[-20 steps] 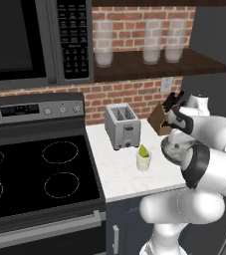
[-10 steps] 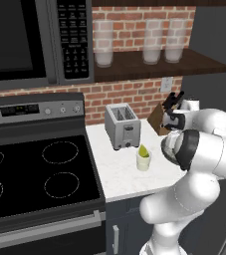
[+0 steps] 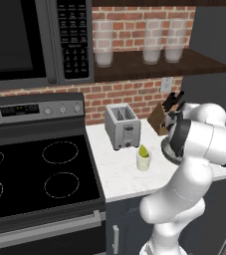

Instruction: Grab a lemon wedge from the fridge and one ice cube from the ice bowl, and put them in the glass of lemonade.

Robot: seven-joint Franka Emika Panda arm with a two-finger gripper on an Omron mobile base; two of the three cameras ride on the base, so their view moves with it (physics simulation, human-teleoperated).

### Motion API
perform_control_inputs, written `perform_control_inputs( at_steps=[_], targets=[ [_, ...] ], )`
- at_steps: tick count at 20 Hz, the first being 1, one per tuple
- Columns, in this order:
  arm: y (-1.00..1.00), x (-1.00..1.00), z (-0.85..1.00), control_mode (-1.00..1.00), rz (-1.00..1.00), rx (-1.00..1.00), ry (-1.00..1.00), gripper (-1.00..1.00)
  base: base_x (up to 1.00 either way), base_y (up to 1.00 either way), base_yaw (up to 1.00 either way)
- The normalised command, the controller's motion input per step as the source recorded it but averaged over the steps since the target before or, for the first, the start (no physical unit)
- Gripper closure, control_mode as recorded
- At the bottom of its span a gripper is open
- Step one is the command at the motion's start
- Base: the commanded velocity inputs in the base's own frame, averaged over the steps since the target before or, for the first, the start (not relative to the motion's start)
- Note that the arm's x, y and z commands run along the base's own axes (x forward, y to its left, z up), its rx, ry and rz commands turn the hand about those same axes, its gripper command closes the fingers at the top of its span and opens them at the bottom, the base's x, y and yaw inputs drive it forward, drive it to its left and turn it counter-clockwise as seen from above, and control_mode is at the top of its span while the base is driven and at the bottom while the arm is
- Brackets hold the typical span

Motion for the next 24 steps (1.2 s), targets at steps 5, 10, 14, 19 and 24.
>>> perform_control_inputs(
  at_steps=[5, 10, 14, 19, 24],
  targets=[
    [-0.05, -0.02, -0.07, -1.0, 0.01, 0.03, 0.0, -1.0, 0.0, 0.0, 0.0],
    [0.28, 0.0, 0.0, -1.0, 0.04, 0.0, -0.03, -1.0, 0.0, 0.0, 0.0],
    [0.28, 0.05, -0.02, -1.0, 0.01, 0.0, -0.05, -1.0, 0.0, 0.0, 0.0],
    [0.01, 0.13, -0.13, -1.0, 0.0, 0.0, -0.02, -1.0, 0.0, 0.0, 0.0],
    [-0.01, 0.04, -0.13, -1.0, 0.0, 0.0, -0.03, -1.0, 0.0, 0.0, 0.0]
  ],
)
